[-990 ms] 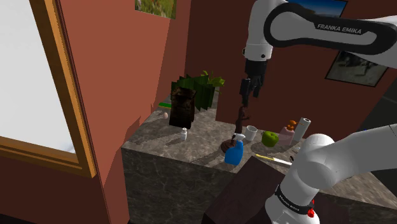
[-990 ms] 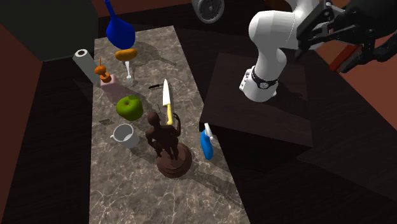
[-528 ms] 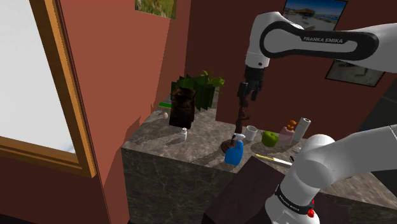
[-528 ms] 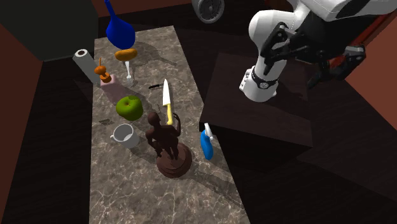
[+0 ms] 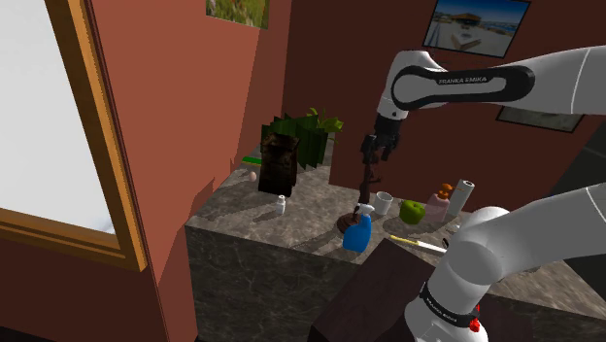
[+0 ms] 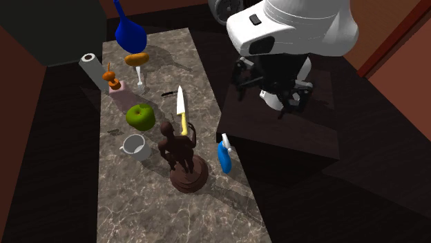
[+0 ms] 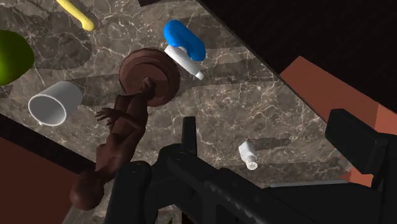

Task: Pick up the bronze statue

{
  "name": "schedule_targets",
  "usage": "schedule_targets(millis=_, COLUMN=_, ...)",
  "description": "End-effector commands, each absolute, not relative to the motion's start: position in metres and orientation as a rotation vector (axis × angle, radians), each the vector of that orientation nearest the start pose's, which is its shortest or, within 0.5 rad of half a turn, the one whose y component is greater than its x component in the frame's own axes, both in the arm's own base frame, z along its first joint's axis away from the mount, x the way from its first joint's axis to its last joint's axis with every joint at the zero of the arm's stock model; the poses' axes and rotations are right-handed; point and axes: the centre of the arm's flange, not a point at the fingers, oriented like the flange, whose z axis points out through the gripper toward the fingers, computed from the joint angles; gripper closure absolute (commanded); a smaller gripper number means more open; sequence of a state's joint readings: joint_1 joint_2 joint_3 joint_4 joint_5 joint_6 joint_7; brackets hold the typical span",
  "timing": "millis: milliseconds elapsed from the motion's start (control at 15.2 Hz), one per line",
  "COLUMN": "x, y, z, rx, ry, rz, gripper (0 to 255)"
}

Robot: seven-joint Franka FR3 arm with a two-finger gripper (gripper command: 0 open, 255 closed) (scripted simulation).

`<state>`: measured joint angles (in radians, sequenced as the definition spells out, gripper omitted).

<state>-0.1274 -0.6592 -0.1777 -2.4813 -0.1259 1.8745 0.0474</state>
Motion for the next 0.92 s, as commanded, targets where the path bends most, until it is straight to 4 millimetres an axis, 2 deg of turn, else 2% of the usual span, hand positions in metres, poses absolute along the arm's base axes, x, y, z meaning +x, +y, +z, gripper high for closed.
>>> schedule_targets(millis=0, x=0.343, y=-0.144, z=0.498, rx=-3.104, ry=0.505, rz=-0.113, gripper=0)
schedule_targets(millis=858, x=0.356, y=-0.289, z=0.404, rx=-2.921, ry=0.858, rz=-0.341, gripper=0)
